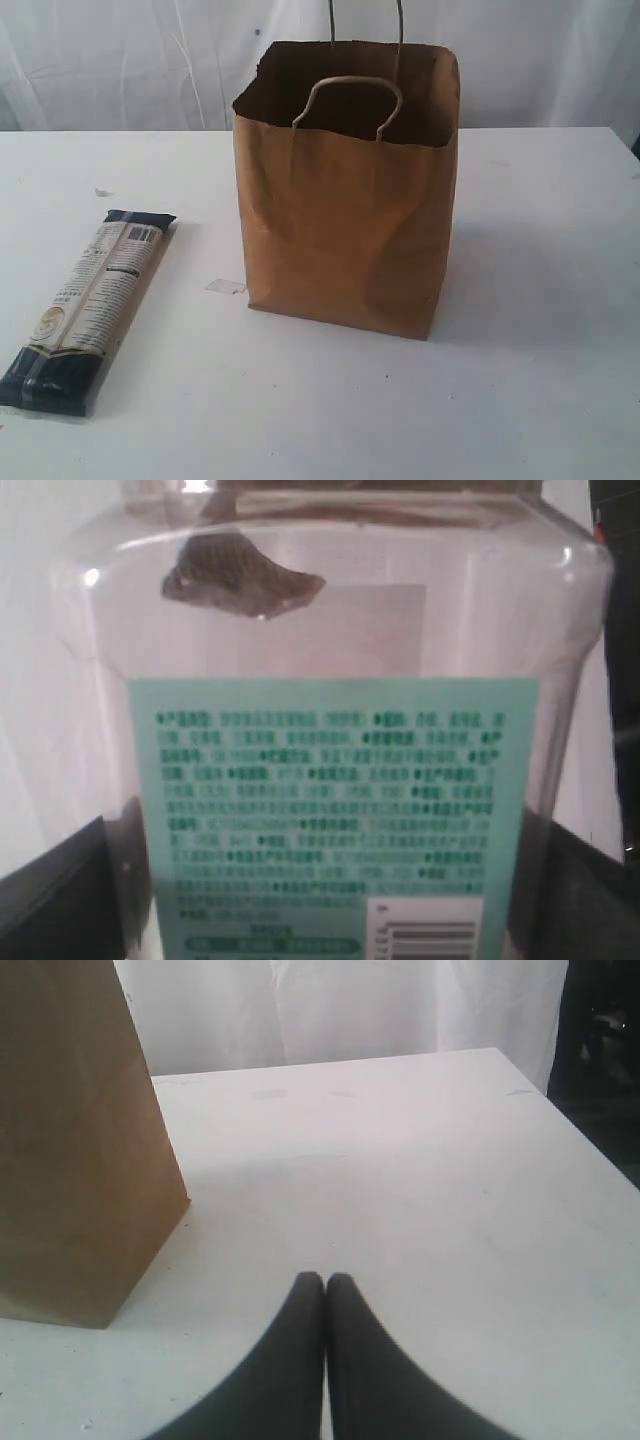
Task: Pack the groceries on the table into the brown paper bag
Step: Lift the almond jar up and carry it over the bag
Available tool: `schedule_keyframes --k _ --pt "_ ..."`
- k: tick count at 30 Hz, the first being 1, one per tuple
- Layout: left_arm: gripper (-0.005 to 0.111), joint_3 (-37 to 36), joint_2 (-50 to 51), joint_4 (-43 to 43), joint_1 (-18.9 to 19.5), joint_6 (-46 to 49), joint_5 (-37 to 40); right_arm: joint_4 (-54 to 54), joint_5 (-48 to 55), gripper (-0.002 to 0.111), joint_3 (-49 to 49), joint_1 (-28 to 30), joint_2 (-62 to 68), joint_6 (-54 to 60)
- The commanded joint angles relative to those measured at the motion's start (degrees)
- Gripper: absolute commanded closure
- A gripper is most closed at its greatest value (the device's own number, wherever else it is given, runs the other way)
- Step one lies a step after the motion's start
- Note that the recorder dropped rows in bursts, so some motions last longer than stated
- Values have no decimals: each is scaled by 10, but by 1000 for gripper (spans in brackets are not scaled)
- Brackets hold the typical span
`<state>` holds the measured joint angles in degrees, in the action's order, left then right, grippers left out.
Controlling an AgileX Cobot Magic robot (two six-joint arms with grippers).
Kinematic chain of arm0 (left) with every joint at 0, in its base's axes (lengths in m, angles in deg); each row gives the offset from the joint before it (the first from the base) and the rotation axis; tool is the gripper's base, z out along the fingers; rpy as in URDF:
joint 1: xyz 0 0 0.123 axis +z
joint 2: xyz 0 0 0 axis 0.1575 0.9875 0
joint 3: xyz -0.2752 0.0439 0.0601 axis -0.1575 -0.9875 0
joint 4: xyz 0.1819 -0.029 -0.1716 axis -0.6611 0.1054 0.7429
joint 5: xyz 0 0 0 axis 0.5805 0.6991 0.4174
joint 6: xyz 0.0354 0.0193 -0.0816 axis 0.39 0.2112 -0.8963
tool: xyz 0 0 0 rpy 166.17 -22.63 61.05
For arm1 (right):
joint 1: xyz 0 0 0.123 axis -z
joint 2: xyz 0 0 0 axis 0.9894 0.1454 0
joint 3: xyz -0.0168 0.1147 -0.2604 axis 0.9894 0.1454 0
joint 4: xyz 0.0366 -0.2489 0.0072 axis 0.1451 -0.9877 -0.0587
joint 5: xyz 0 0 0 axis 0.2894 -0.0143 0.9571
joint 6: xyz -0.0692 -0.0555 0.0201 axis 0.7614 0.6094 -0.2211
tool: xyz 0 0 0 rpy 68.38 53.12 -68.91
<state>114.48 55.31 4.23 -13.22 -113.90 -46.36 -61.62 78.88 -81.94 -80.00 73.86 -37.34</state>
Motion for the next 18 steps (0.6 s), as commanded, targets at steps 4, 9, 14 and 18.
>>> schedule_keyframes --k 4,9,14,18 --pt "107 140 19 -28 -2 -7 265 1 -6 108 -2 2 -1 0" --pt "107 223 55 25 -2 67 377 1 -6 108 -2 2 -1 0" --pt "107 404 172 238 -2 483 662 1 -6 108 -2 2 -1 0" --pt "107 435 211 386 -2 547 701 1 -6 108 -2 2 -1 0"
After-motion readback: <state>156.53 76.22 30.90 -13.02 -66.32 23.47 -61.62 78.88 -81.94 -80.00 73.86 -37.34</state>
